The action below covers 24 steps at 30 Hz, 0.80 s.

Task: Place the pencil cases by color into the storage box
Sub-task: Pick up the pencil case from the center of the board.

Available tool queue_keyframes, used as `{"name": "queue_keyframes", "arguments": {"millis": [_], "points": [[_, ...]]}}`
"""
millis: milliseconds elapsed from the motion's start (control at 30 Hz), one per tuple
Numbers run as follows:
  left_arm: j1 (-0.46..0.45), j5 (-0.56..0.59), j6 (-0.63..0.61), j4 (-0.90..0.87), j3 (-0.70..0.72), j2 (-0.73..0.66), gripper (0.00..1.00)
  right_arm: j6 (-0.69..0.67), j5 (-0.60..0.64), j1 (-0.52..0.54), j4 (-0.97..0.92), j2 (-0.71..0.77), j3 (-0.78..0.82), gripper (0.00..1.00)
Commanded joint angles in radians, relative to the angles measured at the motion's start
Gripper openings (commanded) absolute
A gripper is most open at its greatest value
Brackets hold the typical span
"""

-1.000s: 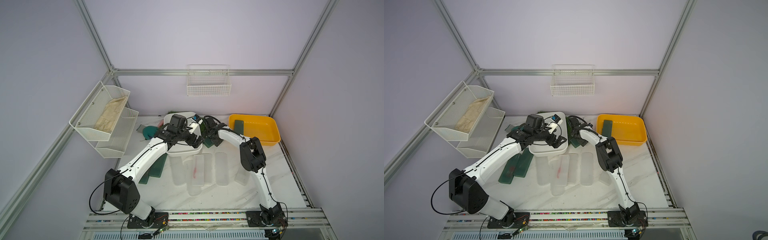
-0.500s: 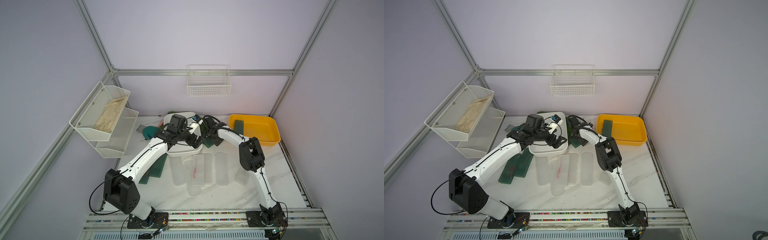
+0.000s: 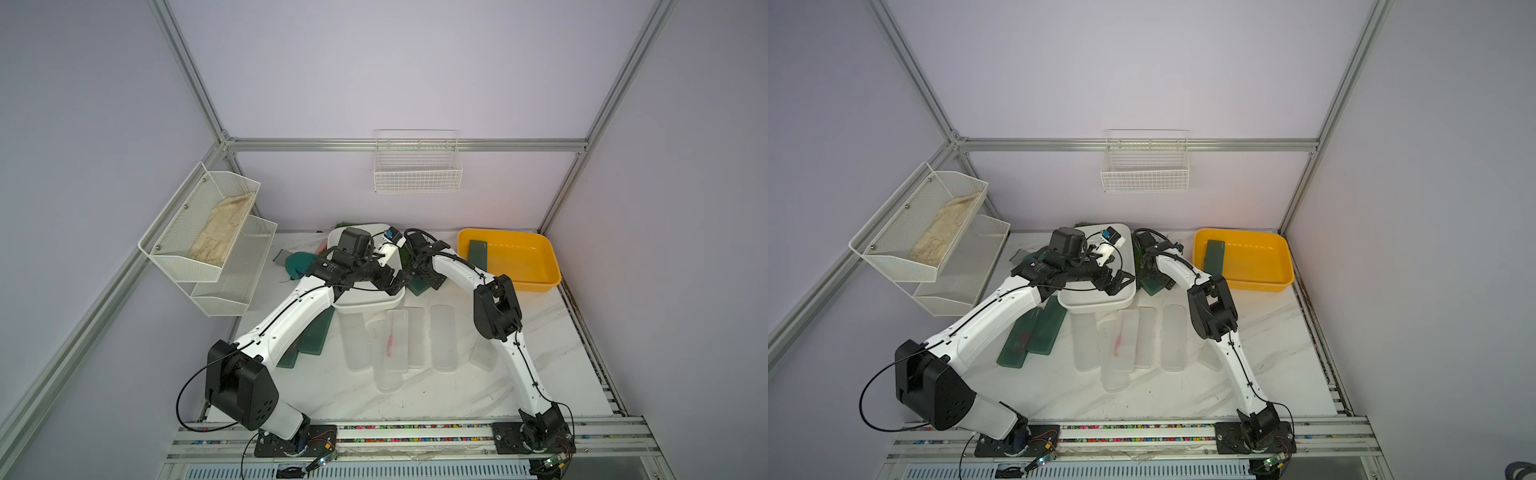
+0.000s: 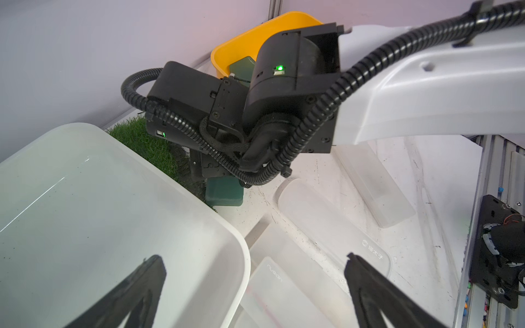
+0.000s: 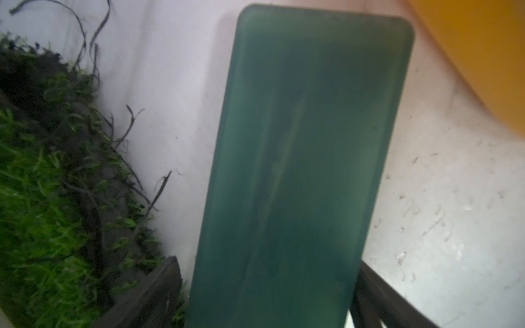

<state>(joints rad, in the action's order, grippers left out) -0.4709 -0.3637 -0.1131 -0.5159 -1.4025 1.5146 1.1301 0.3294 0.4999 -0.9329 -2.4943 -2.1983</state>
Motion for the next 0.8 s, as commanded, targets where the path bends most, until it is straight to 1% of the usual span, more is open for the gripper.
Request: {"name": "queue_keyframes", "arguments": {"millis": [0,67,233,267,467,533,767], "points": [[0.011,-0.023,0.019,0.038,0.025,-0.049,1.0,-0.053,-0.001,-0.006,-0.074,-0.038,0.0,0.88],[0.011,-0.024,0.023,0.04,0.029,-0.05,1.0,-0.079,-0.006,-0.004,-0.076,-0.034,0.007,0.82],[0.011,-0.026,0.028,0.039,0.036,-0.062,1.0,-0.196,-0.013,-0.005,-0.012,0.019,0.092,0.74],[0.011,-0.027,0.029,0.04,0.037,-0.065,1.0,-0.211,-0.009,-0.006,-0.015,0.027,0.099,0.74],[0.012,-0.033,0.049,0.039,0.049,-0.071,1.0,-0.406,-0.04,-0.007,0.094,0.079,0.161,0.72],[0.012,-0.032,0.063,0.039,0.054,-0.067,1.0,-0.486,-0.06,-0.008,0.152,0.106,0.186,0.69],[0.013,-0.01,0.114,0.038,0.072,-0.059,1.0,-0.685,-0.081,-0.012,0.279,0.209,0.235,0.69]]}}
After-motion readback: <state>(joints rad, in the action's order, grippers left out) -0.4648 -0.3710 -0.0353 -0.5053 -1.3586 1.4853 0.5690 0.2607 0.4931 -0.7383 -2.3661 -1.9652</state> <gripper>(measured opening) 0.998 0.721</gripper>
